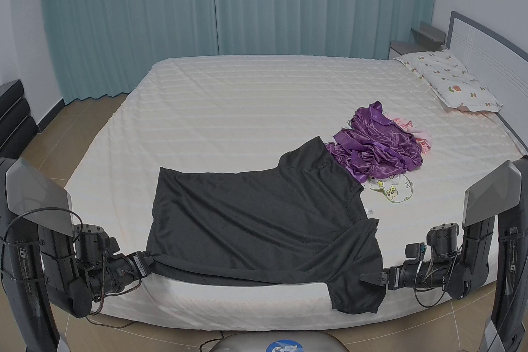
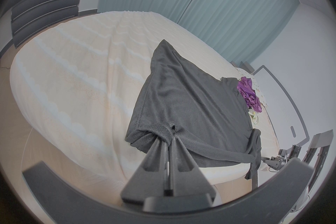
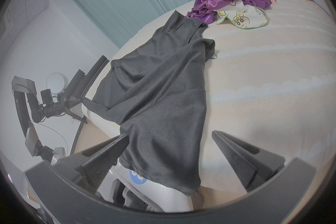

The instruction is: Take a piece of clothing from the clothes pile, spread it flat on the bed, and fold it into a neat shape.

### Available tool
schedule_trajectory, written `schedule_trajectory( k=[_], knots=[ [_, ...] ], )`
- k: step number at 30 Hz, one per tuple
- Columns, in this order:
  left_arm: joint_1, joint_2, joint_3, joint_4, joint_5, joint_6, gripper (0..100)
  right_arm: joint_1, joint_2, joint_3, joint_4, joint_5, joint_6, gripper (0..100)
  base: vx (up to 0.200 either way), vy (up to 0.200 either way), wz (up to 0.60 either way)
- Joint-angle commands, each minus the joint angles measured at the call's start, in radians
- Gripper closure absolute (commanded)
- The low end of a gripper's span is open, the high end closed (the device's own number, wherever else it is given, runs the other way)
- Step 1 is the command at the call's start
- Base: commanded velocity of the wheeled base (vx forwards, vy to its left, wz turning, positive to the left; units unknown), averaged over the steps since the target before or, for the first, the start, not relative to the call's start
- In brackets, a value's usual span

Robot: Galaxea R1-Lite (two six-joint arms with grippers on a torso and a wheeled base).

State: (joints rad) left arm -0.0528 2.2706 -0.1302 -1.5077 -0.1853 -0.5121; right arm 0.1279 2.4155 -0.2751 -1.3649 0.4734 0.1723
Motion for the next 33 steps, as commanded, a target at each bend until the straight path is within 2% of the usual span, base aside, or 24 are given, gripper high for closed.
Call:
schedule_trajectory(
  k=[1,3,4,12,18,22,23,25,29,33],
  knots=[
    [-0.001,-0.002,0.001,0.000,0.000,0.000,100,0.010,0.014,0.001,0.001,0.001,-0.001,0,0.000,0.000,0.00],
    [-0.001,-0.002,0.001,0.000,0.000,0.000,100,0.012,0.020,-0.003,0.001,0.001,-0.001,0,0.000,0.000,0.00],
    [-0.001,-0.002,0.001,0.000,0.000,0.000,100,0.012,0.020,-0.003,0.001,0.001,-0.001,100,0.000,0.000,0.00],
    [-0.001,-0.002,0.004,0.000,-0.002,0.000,100,-0.004,0.010,0.010,-0.006,0.002,-0.001,100,0.000,0.000,0.00],
    [-0.001,-0.010,0.014,0.000,0.000,0.004,100,-0.027,0.010,0.076,-0.088,0.014,0.001,100,0.000,0.000,0.00],
    [0.001,-0.020,0.024,0.000,0.004,0.015,100,-0.036,0.011,0.139,-0.158,0.054,0.003,100,0.000,0.000,0.00],
    [0.001,-0.028,0.032,0.000,0.006,0.027,100,-0.060,0.008,0.191,-0.206,0.094,-0.001,100,0.000,0.000,0.00],
    [0.001,-0.033,0.046,0.000,0.009,0.052,100,-0.082,-0.003,0.229,-0.206,0.140,-0.010,100,0.000,0.000,0.00],
    [0.002,-0.037,0.078,0.000,0.037,0.121,100,-0.126,-0.003,0.275,-0.204,0.209,-0.086,100,0.000,0.000,0.00],
    [0.001,-0.029,0.096,0.000,0.061,0.164,100,-0.154,-0.003,0.275,-0.204,0.215,-0.108,100,0.000,0.000,0.00]
  ],
)
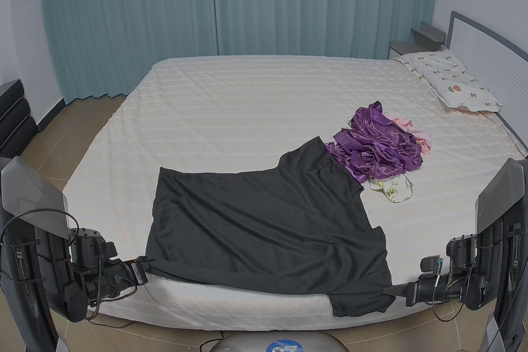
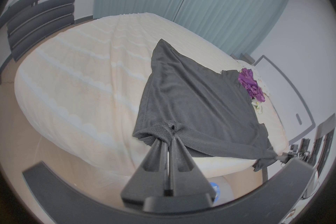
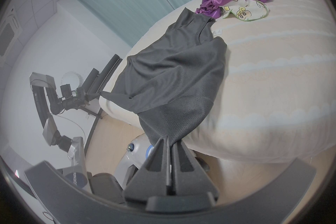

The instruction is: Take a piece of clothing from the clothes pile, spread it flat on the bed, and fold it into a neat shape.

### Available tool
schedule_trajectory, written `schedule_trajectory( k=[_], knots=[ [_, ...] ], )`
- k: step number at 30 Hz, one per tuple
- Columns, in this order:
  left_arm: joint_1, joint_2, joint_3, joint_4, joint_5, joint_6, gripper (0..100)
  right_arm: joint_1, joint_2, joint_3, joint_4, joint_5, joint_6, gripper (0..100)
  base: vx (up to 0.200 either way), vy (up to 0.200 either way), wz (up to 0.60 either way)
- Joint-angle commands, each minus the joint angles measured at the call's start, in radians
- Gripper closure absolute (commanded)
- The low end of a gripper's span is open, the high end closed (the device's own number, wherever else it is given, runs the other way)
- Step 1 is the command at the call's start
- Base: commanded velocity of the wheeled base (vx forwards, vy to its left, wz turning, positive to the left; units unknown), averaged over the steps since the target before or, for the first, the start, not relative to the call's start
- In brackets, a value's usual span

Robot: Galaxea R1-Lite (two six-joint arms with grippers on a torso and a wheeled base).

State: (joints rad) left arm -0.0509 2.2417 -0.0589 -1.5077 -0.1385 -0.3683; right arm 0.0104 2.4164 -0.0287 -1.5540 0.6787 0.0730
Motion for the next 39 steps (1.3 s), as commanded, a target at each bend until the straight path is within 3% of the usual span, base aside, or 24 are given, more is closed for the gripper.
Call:
schedule_trajectory(
  k=[1,6,20,29,39],
  knots=[
    [-0.001,0.001,0.025,0.000,0.020,0.029,100,-0.041,-0.002,0.029,-0.014,0.012,-0.010,100,0.000,0.000,0.00],
    [-0.001,0.004,0.027,0.000,0.056,0.046,100,-0.038,-0.003,0.029,0.032,0.012,-0.028,100,0.000,0.000,0.00],
    [-0.004,0.004,0.054,0.015,0.057,0.094,100,-0.033,-0.013,0.029,0.081,0.012,-0.059,100,0.000,0.000,0.00],
    [0.002,-0.027,0.056,0.115,0.066,0.149,100,-0.043,-0.062,0.029,0.181,0.012,-0.091,100,0.000,0.000,0.00],
    [0.002,-0.053,0.056,0.190,0.131,0.200,100,-0.037,-0.095,0.029,0.259,0.008,-0.121,100,0.000,0.000,0.00]
  ],
)
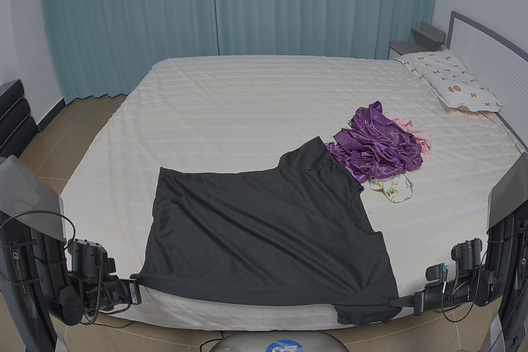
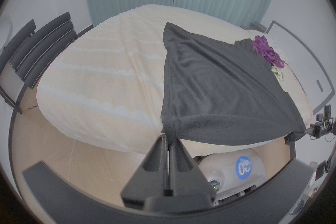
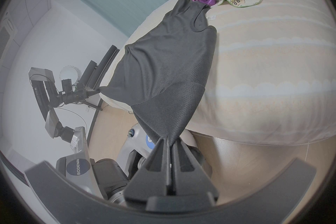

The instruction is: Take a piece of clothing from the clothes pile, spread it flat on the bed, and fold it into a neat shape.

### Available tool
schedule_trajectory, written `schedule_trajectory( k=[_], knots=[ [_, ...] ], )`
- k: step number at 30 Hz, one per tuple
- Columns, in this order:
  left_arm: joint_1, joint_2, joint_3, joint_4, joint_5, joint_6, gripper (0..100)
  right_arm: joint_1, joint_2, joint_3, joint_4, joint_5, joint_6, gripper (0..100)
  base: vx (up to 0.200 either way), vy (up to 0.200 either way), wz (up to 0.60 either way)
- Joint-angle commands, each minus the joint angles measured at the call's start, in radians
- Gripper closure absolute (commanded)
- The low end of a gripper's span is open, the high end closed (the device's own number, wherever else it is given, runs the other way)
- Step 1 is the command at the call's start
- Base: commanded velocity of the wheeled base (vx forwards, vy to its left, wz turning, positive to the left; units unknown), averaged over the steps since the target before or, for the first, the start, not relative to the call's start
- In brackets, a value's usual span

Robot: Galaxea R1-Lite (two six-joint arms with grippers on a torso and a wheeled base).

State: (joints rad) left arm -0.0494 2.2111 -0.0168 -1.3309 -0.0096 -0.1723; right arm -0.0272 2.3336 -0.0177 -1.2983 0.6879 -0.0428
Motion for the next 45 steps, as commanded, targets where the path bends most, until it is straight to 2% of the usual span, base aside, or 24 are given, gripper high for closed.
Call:
schedule_trajectory(
  k=[1,11,22,35,38,45],
  knots=[
    [0.000,-0.031,0.014,0.027,0.002,0.005,100,0.001,-0.013,0.018,0.004,-0.001,-0.005,100,0.000,0.000,0.00],
    [-0.001,-0.168,0.014,0.216,0.007,0.059,100,0.003,-0.013,0.018,0.030,-0.004,-0.019,100,0.000,0.000,0.00],
    [-0.001,-0.172,0.014,0.279,0.054,0.088,100,0.007,-0.013,0.018,0.050,-0.005,-0.037,100,0.000,0.000,0.00],
    [-0.003,-0.307,0.012,0.472,0.060,0.149,100,0.023,-0.016,0.018,0.074,-0.005,-0.051,100,0.000,0.000,0.00],
    [-0.006,-0.326,0.012,0.516,0.085,0.166,100,0.024,-0.022,0.018,0.099,-0.007,-0.054,100,0.000,0.000,0.00],
    [-0.007,-0.321,0.014,0.532,0.094,0.169,100,0.033,-0.054,0.018,0.139,-0.007,-0.058,100,0.000,0.000,0.00]
  ],
)
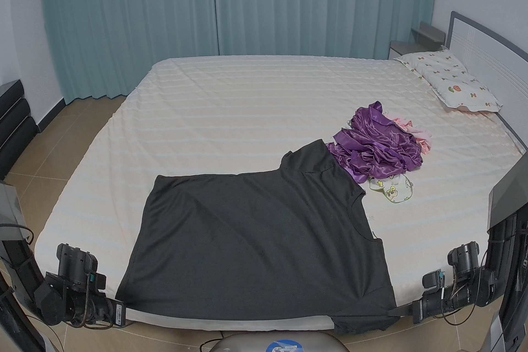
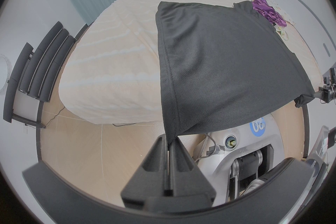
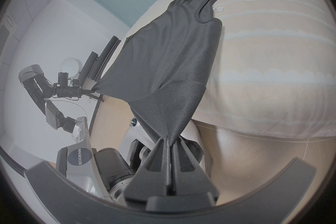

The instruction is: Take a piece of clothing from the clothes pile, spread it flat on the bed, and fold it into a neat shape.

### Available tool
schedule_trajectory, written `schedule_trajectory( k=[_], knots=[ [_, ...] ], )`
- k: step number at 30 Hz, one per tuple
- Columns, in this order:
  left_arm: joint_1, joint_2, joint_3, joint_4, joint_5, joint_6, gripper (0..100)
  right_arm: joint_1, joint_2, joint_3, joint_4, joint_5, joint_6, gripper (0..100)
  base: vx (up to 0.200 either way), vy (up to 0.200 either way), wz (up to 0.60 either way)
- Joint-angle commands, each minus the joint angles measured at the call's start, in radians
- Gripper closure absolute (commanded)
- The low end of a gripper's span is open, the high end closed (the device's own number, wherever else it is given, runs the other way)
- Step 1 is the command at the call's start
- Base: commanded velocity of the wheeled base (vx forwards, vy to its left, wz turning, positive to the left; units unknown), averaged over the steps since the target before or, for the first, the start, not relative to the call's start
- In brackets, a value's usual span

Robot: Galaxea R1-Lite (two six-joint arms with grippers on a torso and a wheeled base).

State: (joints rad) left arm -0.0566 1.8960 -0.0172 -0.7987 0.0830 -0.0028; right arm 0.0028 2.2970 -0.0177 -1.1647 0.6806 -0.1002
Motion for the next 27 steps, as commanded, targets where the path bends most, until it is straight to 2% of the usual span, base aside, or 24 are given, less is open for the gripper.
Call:
schedule_trajectory(
  k=[1,5,16,27],
  knots=[
    [-0.002,-0.005,0.014,0.001,0.001,0.000,100,0.003,-0.022,0.018,0.011,0.000,-0.001,100,0.000,0.000,0.00],
    [-0.003,-0.011,0.014,0.027,0.001,0.001,100,-0.001,-0.044,0.018,0.028,0.000,-0.001,100,0.000,0.000,0.00],
    [-0.006,-0.021,0.014,0.093,0.001,0.032,100,-0.009,-0.146,0.018,0.181,-0.004,-0.030,100,0.000,0.000,0.00],
    [-0.006,-0.066,0.008,0.193,0.001,0.073,100,-0.018,-0.179,0.018,0.240,-0.006,-0.053,100,0.000,0.000,0.00]
  ],
)
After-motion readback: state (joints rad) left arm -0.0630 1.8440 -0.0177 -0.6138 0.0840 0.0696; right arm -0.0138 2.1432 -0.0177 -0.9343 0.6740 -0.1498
